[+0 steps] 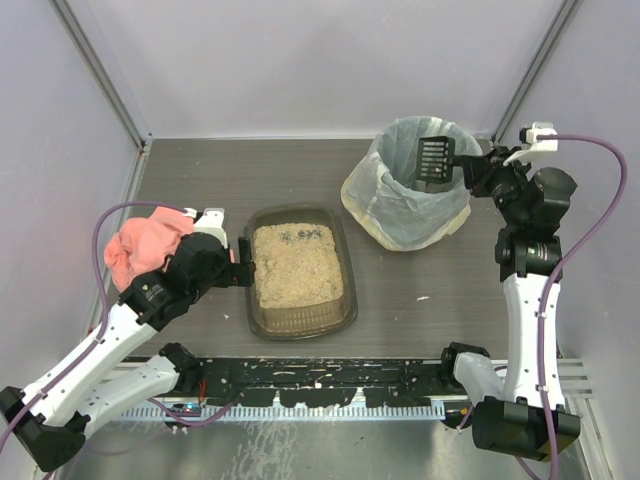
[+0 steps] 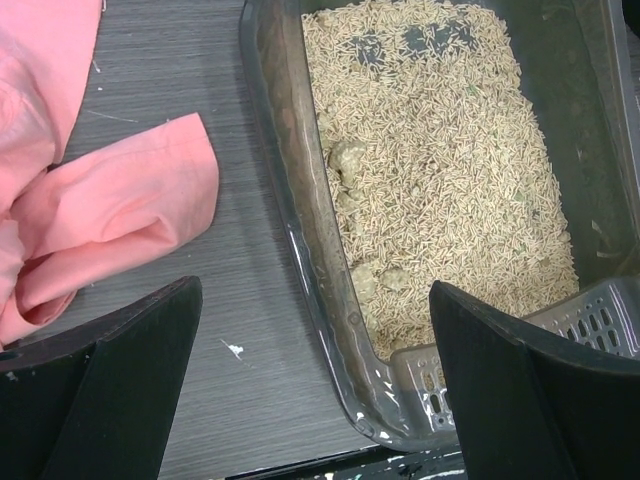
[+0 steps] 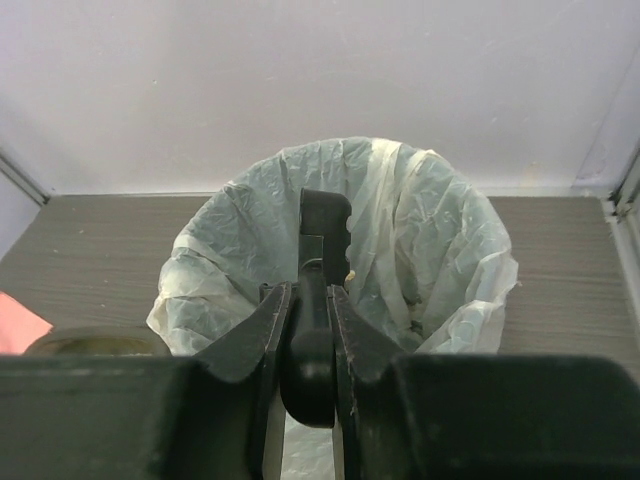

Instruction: Clean the litter box

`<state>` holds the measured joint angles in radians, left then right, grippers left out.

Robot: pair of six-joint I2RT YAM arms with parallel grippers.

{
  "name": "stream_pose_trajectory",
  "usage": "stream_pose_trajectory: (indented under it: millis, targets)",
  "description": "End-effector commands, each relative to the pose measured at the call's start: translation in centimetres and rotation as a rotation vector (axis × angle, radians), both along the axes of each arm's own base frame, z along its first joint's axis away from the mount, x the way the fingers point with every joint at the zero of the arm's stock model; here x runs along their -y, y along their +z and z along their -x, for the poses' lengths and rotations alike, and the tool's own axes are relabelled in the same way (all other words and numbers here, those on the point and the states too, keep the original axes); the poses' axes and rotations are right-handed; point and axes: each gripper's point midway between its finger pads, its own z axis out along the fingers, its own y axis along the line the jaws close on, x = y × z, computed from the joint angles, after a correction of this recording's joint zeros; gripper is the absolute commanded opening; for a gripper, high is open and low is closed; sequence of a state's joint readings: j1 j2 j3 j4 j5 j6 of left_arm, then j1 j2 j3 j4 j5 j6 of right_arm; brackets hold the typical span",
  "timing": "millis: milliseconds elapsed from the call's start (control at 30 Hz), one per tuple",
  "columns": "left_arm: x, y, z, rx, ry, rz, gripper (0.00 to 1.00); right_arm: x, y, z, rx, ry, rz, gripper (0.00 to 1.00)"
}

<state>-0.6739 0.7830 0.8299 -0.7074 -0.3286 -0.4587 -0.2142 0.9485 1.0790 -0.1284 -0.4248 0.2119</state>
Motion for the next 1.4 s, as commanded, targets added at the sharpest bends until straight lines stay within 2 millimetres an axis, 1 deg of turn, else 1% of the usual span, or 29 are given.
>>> stream_pose_trajectory:
  millis: [0,133,233,400,500,533,600,633,667,700,733,800,833,933,1033,1100,1233,1367]
  targets:
    - [0.9,2.2,-0.8,0.05,-0.003,0.065,0.98,0.2,4.6,1.9,0.176,-0.013,0.15,0.01]
    - [1.0,2.2,-0.8,0.047,-0.002,0.07,0.98,0.5,5.6,2.8,0.221,-0.038,0.224,0.01]
    - [1.1,2.2,-0.8,0.048,-0.001,0.074,0.98,0.8,6.2,3.0,0.237,-0.054,0.265,0.01]
    - [1.2,2.3,-0.9,0.049,-0.002,0.084,0.98,1.3,7.1,2.6,0.245,-0.079,0.271,0.01]
    - [1.2,2.3,-0.8,0.047,-0.004,0.083,0.98,1.2,7.1,1.9,0.231,-0.086,0.272,0.01]
    - [1.2,2.3,-0.8,0.048,-0.002,0.083,0.98,1.1,6.7,1.4,0.212,-0.09,0.28,0.01]
    - [1.2,2.2,-0.8,0.046,-0.003,0.085,0.98,0.4,4.8,0.0,0.125,-0.104,0.333,0.01]
    - [1.3,2.2,-0.8,0.045,-0.006,0.089,0.98,-0.2,3.8,-0.7,0.084,-0.12,0.38,0.01]
    - [1.4,2.2,-0.8,0.044,-0.008,0.089,0.98,-1.7,3.0,-1.2,0.053,-0.113,0.429,0.01]
    - [1.5,2.1,-0.9,0.04,-0.009,0.092,0.98,-2.4,2.2,-1.5,0.026,-0.135,0.482,0.01]
    - [1.6,2.2,-0.9,0.04,-0.01,0.093,0.98,-2.4,1.6,-1.8,0.001,-0.184,0.525,0.01]
    - [1.7,2.3,-1.0,0.04,-0.012,0.096,0.98,-1.2,1.3,-1.9,-0.019,-0.321,0.554,0.01]
    - [1.7,2.4,-1.0,0.04,-0.012,0.095,0.98,-1.0,1.3,-1.9,-0.009,-0.343,0.544,0.01]
    - [1.6,2.2,-1.1,0.04,-0.005,0.09,0.98,-3.1,1.8,-2.3,0.035,-0.255,0.498,0.01]
    - [1.7,2.2,-1.1,0.036,-0.01,0.085,0.98,-2.1,2.0,-2.1,0.034,-0.338,0.492,0.01]
    - [1.6,2.1,-1.0,0.031,-0.008,0.078,0.98,-2.3,2.8,-1.5,0.081,-0.336,0.42,0.01]
    - [1.5,1.8,-1.2,0.034,-0.001,0.076,0.98,-3.4,5.3,0.3,0.172,-0.28,0.233,0.01]
    - [1.5,1.7,-1.1,0.027,-0.005,0.073,0.98,-3.4,6.9,2.0,0.224,-0.278,0.067,0.01]
